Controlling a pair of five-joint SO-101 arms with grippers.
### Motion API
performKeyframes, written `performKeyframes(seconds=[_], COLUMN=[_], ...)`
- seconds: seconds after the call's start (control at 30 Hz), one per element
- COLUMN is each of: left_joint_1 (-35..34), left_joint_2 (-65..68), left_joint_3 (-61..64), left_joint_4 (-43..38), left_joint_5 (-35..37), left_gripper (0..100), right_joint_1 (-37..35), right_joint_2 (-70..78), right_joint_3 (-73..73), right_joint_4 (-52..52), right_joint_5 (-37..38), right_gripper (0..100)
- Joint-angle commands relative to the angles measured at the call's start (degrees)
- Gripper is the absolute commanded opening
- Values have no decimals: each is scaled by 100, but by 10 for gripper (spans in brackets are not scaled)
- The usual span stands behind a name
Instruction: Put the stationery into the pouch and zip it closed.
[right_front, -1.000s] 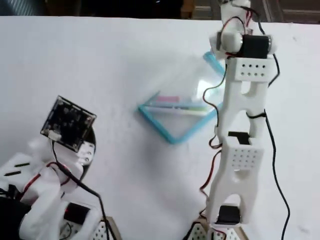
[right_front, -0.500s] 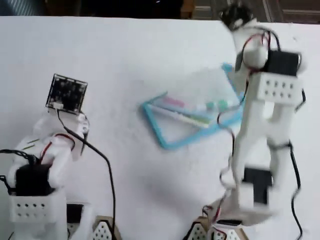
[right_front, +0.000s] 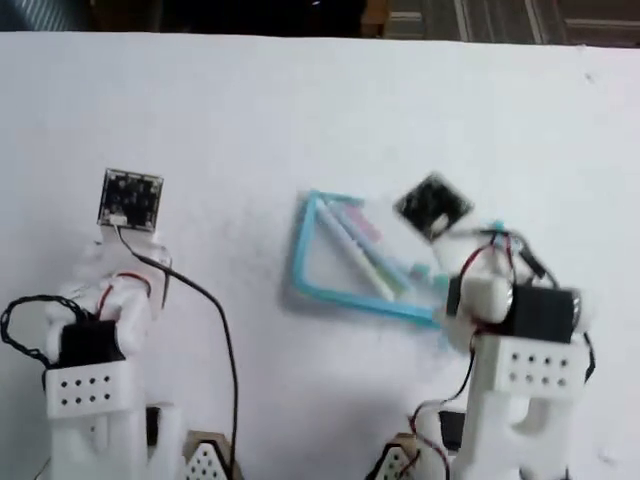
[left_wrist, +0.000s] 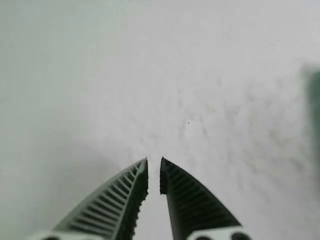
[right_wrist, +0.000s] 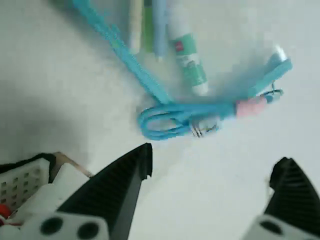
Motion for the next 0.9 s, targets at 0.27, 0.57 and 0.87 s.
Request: performKeyframes(seconds=[0.27, 0.57, 0.87], left_joint_1=[-31, -497, -602], left_joint_2=[-57, -75, -75], left_joint_3=[1152, 1204, 1204], left_joint_4=[-1415, -1336, -659], left_joint_5=[44, 334, 1204], left_gripper=[76, 189, 37], right_joint_1=[-1226, -963, -1437], right_joint_2=[-1736, -3530, -5051], right_joint_3=[1776, 2901, 4818], right_joint_4=[-171, -2633, -3565], right_joint_5=[158, -1626, -3455], right_gripper=[368, 31, 94])
